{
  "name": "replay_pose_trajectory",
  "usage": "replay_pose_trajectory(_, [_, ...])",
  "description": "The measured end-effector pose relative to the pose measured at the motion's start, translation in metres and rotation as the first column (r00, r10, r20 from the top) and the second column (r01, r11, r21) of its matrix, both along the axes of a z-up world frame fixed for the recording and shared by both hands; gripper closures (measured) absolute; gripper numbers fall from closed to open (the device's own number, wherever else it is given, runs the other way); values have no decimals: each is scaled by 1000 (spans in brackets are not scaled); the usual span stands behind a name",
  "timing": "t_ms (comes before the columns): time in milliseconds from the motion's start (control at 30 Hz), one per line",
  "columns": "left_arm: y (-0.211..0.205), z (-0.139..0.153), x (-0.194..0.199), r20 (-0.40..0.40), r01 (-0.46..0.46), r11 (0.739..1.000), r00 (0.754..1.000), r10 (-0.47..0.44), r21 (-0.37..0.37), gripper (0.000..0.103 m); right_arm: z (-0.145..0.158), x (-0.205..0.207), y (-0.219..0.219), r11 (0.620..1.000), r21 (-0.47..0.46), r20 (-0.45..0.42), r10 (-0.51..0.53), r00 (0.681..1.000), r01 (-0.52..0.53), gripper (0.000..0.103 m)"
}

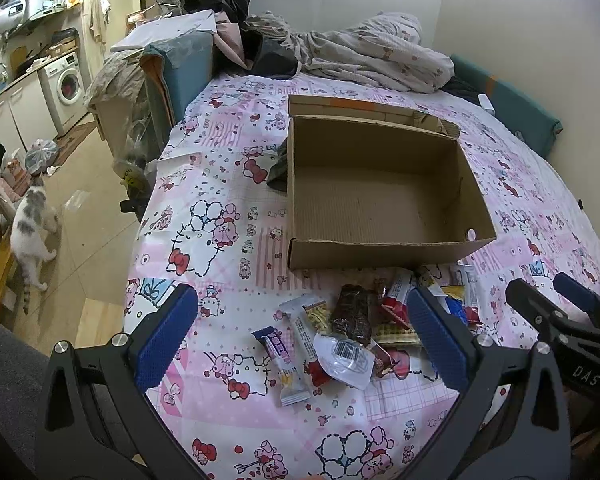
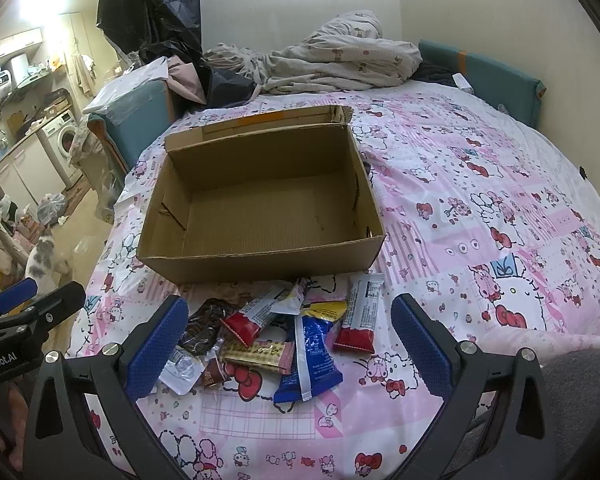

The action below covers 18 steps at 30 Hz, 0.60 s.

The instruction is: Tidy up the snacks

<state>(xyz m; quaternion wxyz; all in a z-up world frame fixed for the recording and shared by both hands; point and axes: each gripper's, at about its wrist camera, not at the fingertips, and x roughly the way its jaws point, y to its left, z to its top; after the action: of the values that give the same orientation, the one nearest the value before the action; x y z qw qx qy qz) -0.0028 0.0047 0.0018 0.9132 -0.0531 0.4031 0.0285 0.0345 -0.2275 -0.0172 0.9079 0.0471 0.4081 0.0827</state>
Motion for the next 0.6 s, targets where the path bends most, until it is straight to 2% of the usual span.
replay_pose_trajectory(600, [-1,0,0,1,-1,1000,1000,1,3,0,-1,-1,0,1000,4,4,0,1000,0,0])
